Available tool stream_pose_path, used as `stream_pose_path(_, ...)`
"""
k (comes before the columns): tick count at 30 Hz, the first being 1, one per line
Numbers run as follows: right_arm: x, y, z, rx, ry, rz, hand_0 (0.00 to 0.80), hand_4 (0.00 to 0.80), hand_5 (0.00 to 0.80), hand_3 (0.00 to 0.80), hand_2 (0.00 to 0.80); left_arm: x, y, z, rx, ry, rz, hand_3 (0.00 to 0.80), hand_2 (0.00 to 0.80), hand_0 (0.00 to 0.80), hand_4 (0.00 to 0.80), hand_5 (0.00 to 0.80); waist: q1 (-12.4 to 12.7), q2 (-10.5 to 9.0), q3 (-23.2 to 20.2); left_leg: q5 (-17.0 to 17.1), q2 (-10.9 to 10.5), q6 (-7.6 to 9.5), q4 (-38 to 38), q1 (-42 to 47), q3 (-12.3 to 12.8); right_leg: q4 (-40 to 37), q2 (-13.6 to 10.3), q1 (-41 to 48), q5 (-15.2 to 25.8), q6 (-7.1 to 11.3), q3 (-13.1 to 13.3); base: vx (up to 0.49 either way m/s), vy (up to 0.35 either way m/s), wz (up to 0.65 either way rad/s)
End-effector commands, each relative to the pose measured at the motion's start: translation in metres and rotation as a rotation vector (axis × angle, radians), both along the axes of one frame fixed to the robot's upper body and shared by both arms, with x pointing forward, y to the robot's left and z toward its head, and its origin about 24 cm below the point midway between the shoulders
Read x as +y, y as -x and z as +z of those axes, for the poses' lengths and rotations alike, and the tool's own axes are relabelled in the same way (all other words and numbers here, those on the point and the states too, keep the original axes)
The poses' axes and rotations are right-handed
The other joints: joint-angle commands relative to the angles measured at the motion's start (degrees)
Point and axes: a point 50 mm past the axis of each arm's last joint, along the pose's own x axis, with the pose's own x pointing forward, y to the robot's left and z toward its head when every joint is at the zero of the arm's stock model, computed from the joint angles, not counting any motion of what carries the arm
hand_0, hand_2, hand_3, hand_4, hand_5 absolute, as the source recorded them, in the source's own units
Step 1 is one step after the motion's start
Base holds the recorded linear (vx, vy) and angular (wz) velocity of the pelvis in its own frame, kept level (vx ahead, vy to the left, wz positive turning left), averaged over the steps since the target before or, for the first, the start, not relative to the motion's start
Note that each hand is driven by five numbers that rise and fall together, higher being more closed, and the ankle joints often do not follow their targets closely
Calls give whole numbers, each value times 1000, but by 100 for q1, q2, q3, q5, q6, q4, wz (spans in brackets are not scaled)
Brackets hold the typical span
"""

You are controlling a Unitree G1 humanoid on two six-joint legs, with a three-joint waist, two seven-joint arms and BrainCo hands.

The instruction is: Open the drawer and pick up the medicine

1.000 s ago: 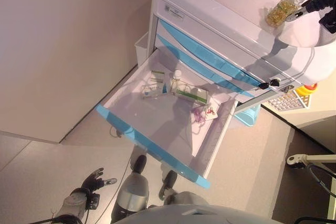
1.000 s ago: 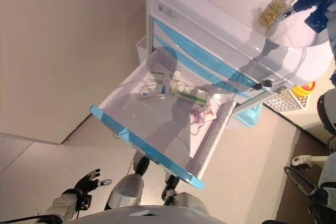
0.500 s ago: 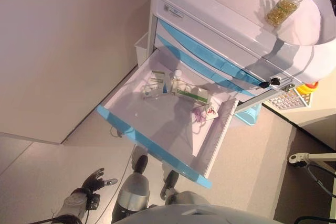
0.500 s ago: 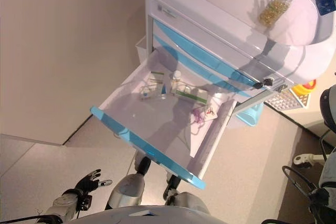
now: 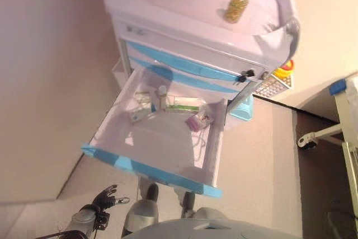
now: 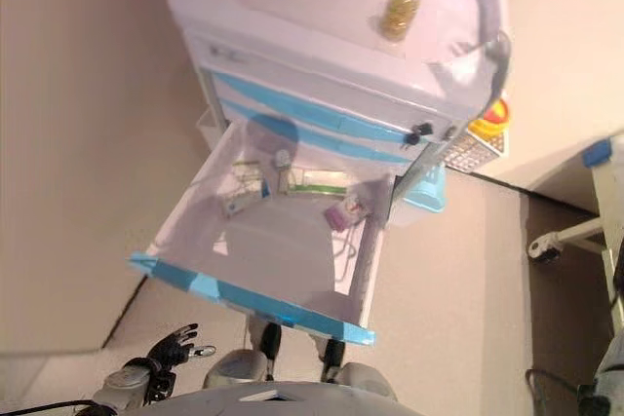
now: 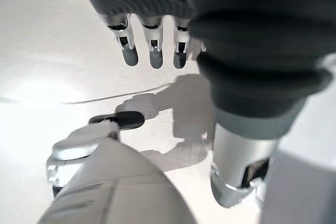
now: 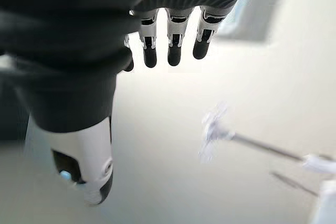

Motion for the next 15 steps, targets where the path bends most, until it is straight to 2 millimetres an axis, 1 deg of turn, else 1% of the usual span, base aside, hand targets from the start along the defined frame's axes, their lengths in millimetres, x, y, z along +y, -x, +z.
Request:
stream_pose_path(1,22,1,-60,67,-8,143,0,0,0,0,0,-9,2,-5,31,18,-37,0,0,0,0,0,-313,101,-220,-1005,-96,-1,453,-83,-93,620,-95,-198,-363,440,165,-89,26,-54)
stream_pose_path(3,36,4,-107,174,-76,226,0,0,0,0,0,-14,1,-7,22,33,-25,0,0,0,0,0,-469,147,-227,-1025,-87,3,436,-42,30,601,-83,-221,-349,436,286,-80,18,-52)
stream_pose_path(4,43,7,-138,247,-114,267,0,0,0,0,0,-18,1,-8,17,41,-18,0,0,0,0,0,-559,168,-225,-1043,-80,4,437,-20,108,589,-78,-227,-340,438,348,-64,0,-53)
stream_pose_path(5,46,13,-170,329,-141,278,0,0,0,0,0,-22,-1,-9,14,50,-13,0,0,0,0,0,-631,188,-227,-1046,-71,-2,425,5,183,579,-78,-226,-330,438,375,-57,-14,-60)
stream_pose_path(7,50,24,-217,488,-179,271,0,0,0,0,0,-29,-2,-11,2,56,-7,0,0,0,0,0,-725,213,-227,-1036,-51,-19,392,47,295,569,-75,-229,-310,446,399,-52,-17,-48)
stream_pose_path(8,56,33,-241,569,-164,271,0,0,0,0,0,-31,-3,-11,-5,63,4,0,0,0,0,0,-776,223,-228,-1031,-43,-24,370,73,340,561,-73,-228,-301,445,409,-53,-9,-25)
stream_pose_path(10,64,50,-281,730,-150,269,0,0,0,0,0,-35,-5,-11,-16,71,13,0,0,0,0,0,-846,231,-235,-1007,-30,-35,318,108,413,542,-75,-231,-284,457,417,-43,-15,-16)
stream_pose_path(11,69,64,-303,809,-140,258,0,0,0,0,0,-36,-5,-11,-20,73,13,0,0,0,0,0,-880,240,-236,-993,-19,-43,285,123,454,527,-77,-237,-265,466,413,-38,-20,-12)
stream_pose_path(12,75,81,-331,936,-99,250,0,0,0,0,0,-36,-6,-11,-26,73,7,0,0,0,0,0,-919,251,-235,-978,-5,-56,255,133,496,515,-76,-246,-255,469,411,-30,-15,-8)
stream_pose_path(13,76,83,-335,960,-85,256,0,0,0,0,0,-36,-6,-11,-27,73,5,0,0,0,0,0,-926,252,-236,-974,-3,-59,246,137,501,511,-75,-246,-254,469,410,-15,-16,-8)
stream_pose_path(14,84,104,-363,1077,-56,263,0,0,0,0,0,-36,-6,-11,-32,72,-6,0,0,0,0,0,-936,268,-234,-958,-1,-61,214,144,515,502,-75,-247,-253,474,392,1,-13,-12)
stream_pose_path(15,92,119,-380,1163,-16,281,0,0,0,0,0,-37,-7,-11,-39,75,-13,0,0,0,0,0,-939,284,-227,-947,-1,-57,194,145,514,498,-76,-247,-257,477,375,6,-12,-14)
